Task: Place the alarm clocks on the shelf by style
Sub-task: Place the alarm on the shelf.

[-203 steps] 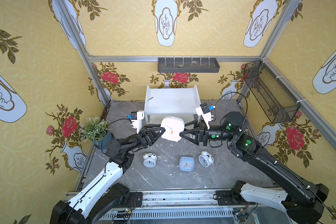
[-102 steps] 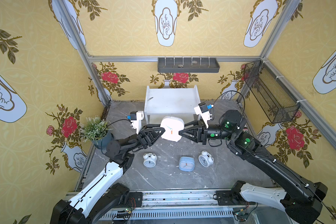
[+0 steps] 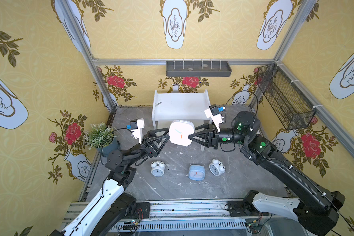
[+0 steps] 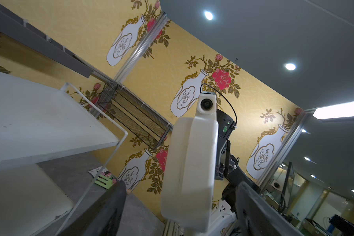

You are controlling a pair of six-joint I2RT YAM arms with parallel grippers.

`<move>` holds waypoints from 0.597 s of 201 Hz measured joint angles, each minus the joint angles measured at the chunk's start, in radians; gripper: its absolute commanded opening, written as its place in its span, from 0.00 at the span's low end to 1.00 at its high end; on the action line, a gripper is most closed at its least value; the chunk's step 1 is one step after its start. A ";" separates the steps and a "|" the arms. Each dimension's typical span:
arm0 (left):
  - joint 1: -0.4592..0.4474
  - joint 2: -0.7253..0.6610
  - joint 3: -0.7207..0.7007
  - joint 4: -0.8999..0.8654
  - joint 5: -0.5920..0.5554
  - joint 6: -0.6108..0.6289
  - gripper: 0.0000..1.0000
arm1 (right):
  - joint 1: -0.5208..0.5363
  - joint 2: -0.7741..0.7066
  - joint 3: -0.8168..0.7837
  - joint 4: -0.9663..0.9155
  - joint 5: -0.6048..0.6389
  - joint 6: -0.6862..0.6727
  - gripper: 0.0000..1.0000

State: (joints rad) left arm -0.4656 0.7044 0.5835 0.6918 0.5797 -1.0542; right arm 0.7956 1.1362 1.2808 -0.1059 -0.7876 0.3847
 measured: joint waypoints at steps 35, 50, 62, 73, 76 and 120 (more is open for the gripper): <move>0.000 -0.178 -0.024 -0.346 -0.290 0.086 0.92 | -0.045 0.136 0.186 -0.113 -0.011 -0.123 0.33; 0.001 -0.199 -0.008 -0.518 -0.401 0.095 0.90 | -0.051 0.227 0.294 -0.177 0.014 -0.196 0.32; 0.001 -0.198 0.015 -0.652 -0.477 0.095 0.90 | -0.057 0.299 0.377 -0.225 0.031 -0.251 0.32; 0.003 -0.200 0.025 -0.741 -0.527 0.094 0.90 | -0.066 0.361 0.449 -0.272 0.041 -0.301 0.32; 0.003 -0.202 0.026 -0.766 -0.537 0.093 0.89 | -0.069 0.380 0.469 -0.283 0.042 -0.315 0.32; 0.007 -0.254 0.026 -0.936 -0.613 0.093 0.90 | -0.133 0.570 0.727 -0.408 0.024 -0.457 0.33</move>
State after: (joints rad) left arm -0.4583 0.4503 0.6090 -0.2440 -0.0330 -0.9607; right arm 0.6624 1.7061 2.0075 -0.5137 -0.7635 -0.0719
